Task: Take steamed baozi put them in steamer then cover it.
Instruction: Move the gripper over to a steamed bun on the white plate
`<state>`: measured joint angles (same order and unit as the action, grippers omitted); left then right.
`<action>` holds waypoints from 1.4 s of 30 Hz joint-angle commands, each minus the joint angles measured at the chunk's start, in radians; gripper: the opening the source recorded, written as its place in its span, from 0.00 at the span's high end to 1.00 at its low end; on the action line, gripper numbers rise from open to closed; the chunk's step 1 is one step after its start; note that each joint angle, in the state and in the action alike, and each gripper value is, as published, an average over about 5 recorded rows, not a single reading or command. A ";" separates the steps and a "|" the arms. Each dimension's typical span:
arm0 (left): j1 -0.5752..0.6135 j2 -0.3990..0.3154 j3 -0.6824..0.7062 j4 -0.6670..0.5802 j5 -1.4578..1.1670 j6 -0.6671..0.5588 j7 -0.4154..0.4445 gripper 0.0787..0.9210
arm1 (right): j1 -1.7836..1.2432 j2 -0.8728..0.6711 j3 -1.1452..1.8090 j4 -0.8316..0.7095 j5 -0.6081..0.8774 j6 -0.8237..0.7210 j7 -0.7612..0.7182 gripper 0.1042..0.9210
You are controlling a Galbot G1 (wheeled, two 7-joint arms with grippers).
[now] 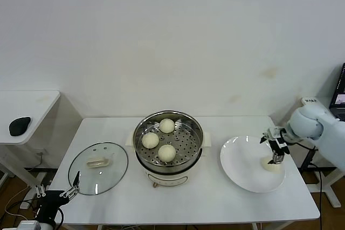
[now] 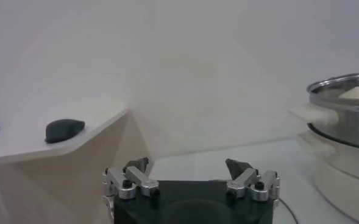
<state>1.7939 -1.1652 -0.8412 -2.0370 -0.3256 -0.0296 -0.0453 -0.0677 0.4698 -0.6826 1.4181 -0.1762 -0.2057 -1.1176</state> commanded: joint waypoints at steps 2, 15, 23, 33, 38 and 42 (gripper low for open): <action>0.004 0.004 -0.008 0.004 -0.001 0.000 0.000 0.12 | -0.146 0.039 0.130 -0.155 -0.104 0.030 0.006 0.12; 0.008 0.002 -0.013 0.005 -0.001 0.001 0.002 0.12 | -0.172 0.112 0.163 -0.241 -0.130 0.033 0.022 0.12; 0.019 0.001 -0.020 0.001 0.000 0.003 0.007 0.12 | -0.179 0.145 0.161 -0.254 -0.142 0.027 0.022 0.12; 0.022 -0.005 -0.019 0.001 0.002 0.002 0.008 0.12 | -0.188 0.144 0.173 -0.255 -0.155 0.024 0.020 0.23; 0.025 -0.006 -0.020 0.000 0.002 0.001 0.008 0.12 | -0.195 0.146 0.178 -0.253 -0.159 0.024 0.016 0.30; 0.028 -0.007 -0.023 -0.002 0.002 0.000 0.008 0.12 | -0.194 0.144 0.188 -0.246 -0.156 0.026 0.011 0.36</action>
<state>1.8197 -1.1725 -0.8621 -2.0374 -0.3232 -0.0284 -0.0372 -0.2600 0.6097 -0.5063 1.1745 -0.3288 -0.1811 -1.1019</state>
